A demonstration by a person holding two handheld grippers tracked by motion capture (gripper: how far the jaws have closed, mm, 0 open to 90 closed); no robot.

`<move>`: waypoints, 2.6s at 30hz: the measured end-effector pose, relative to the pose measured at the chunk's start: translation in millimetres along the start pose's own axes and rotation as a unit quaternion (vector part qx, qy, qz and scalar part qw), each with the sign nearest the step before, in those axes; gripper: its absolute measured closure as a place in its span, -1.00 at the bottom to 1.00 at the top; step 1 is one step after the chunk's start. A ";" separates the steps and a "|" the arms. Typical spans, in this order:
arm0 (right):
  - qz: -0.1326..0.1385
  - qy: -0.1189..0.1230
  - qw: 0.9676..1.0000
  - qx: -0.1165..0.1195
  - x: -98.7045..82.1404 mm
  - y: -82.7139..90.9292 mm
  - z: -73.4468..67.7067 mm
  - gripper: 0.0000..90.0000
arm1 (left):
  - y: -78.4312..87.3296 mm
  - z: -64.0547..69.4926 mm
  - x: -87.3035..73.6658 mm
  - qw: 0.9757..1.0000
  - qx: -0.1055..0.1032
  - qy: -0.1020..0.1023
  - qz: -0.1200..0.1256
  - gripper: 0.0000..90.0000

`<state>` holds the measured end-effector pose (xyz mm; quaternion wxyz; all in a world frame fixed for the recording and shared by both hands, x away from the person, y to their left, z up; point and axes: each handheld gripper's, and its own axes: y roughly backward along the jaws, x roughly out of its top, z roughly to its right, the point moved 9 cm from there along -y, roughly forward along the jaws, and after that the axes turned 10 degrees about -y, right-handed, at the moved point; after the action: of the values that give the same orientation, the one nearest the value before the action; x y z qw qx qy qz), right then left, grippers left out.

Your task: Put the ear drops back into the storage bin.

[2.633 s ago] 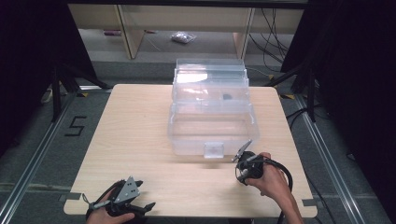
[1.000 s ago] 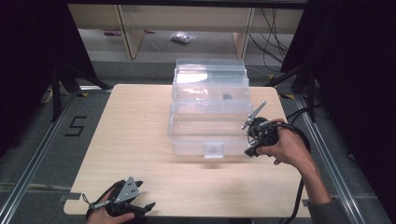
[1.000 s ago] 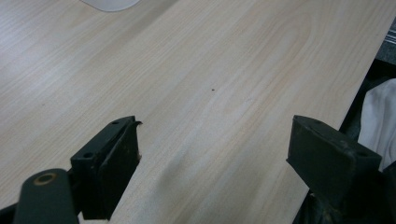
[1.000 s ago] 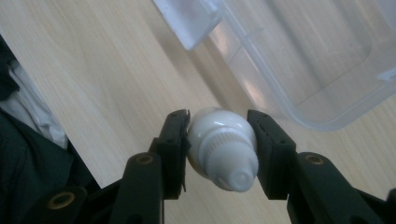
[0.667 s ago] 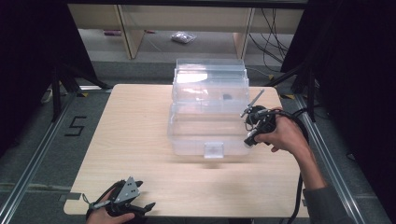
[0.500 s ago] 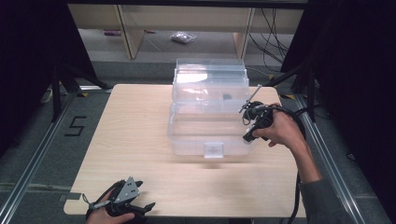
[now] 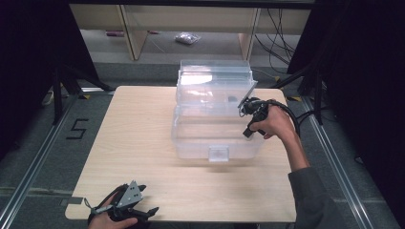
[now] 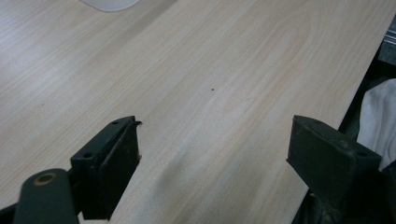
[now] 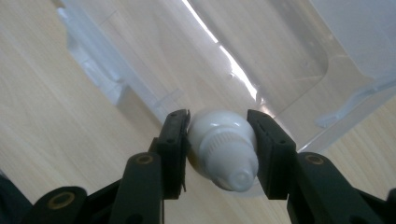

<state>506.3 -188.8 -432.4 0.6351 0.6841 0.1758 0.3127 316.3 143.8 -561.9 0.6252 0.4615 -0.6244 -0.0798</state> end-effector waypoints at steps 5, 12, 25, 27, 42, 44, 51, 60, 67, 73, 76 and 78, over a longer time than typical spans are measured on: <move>-0.015 -0.013 1.000 -0.004 3.8 -15.0 8.2 0.34 | 0.1 0.1 0.3 1.000 0.002 0.001 0.001 -0.64; -0.046 -0.035 0.998 -0.006 6.8 -29.4 13.4 0.34 | 0.3 0.0 0.3 1.000 0.001 0.001 0.001 -0.64; -0.074 -0.065 0.995 -0.016 2.1 -54.7 26.8 0.34 | 0.3 0.2 0.2 1.000 0.000 -0.001 0.000 -0.64; -0.069 -0.054 0.996 -0.012 3.0 -57.6 29.9 0.34 | 0.3 0.1 0.4 1.000 0.001 0.001 0.001 -0.64; -0.071 -0.060 0.996 -0.005 2.3 -73.7 31.3 0.34 | 0.0 1.1 1.1 1.000 0.000 0.004 0.005 -0.64; -0.074 -0.063 0.995 -0.007 2.4 -74.8 30.3 0.34 | 0.2 0.3 0.2 1.000 0.001 0.000 0.001 -0.64; -0.077 -0.085 0.993 0.010 1.7 -82.3 25.0 0.34 | 0.2 0.3 0.1 1.000 0.000 -0.001 0.001 -0.64; -0.079 -0.070 0.994 0.006 -0.8 -88.8 29.3 0.34 | 0.3 0.0 0.5 1.000 0.001 -0.001 0.002 -0.64; -0.093 -0.064 0.993 -0.012 -4.0 -91.1 32.7 0.34 | -0.2 1.0 0.0 1.000 -0.002 0.002 0.001 -0.64; -0.093 -0.054 0.994 -0.007 -3.7 -91.1 34.4 0.33 | 0.3 0.1 0.2 1.000 0.000 -0.003 0.000 -0.64; -0.096 -0.065 0.993 -0.009 -4.9 -89.9 33.4 0.33 | -0.3 1.7 0.5 1.000 -0.003 0.004 0.001 -0.64; -0.092 -0.065 0.994 -0.011 -4.8 -89.0 33.9 0.33 | -0.4 1.5 0.6 1.000 -0.004 0.001 0.001 -0.64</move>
<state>538.7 -205.8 -520.4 0.6784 0.6772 0.1929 0.2097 315.3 142.5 -562.0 0.6276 0.4581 -0.6241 -0.0816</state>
